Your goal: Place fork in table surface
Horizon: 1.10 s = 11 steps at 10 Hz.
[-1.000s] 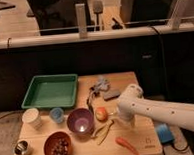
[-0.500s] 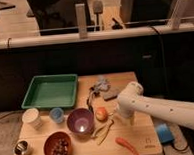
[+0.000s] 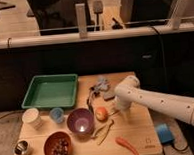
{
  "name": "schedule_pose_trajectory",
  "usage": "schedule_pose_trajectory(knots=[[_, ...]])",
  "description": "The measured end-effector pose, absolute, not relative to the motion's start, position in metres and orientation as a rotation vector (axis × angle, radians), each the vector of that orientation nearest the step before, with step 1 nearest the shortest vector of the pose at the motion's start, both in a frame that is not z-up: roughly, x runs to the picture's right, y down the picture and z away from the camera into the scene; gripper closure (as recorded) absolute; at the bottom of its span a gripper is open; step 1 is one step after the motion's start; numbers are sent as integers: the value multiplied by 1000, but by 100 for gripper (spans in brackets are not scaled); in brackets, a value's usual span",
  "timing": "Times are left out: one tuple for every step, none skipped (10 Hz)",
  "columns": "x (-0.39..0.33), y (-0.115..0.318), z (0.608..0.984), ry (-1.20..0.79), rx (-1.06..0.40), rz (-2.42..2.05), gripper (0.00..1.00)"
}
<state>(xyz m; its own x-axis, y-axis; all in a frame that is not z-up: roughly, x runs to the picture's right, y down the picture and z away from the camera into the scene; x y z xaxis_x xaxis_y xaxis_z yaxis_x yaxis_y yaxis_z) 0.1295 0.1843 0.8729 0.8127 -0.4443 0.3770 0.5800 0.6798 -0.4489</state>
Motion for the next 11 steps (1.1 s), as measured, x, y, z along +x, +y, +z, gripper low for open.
schedule_pose_trajectory(knots=[[130,184,877,-232,-599,-562,20],[131,187,879,-221,-614,-541,22],[132,189,882,-203,-631,-507,28],[132,190,883,-193,-644,-493,36],[133,190,882,-188,-643,-488,45],[134,190,881,-178,-643,-463,57],[135,190,881,-174,-643,-456,67],[135,189,881,-174,-642,-456,75],[135,189,878,-173,-645,-456,86],[136,187,876,-172,-643,-458,96],[134,187,876,-173,-644,-462,100]])
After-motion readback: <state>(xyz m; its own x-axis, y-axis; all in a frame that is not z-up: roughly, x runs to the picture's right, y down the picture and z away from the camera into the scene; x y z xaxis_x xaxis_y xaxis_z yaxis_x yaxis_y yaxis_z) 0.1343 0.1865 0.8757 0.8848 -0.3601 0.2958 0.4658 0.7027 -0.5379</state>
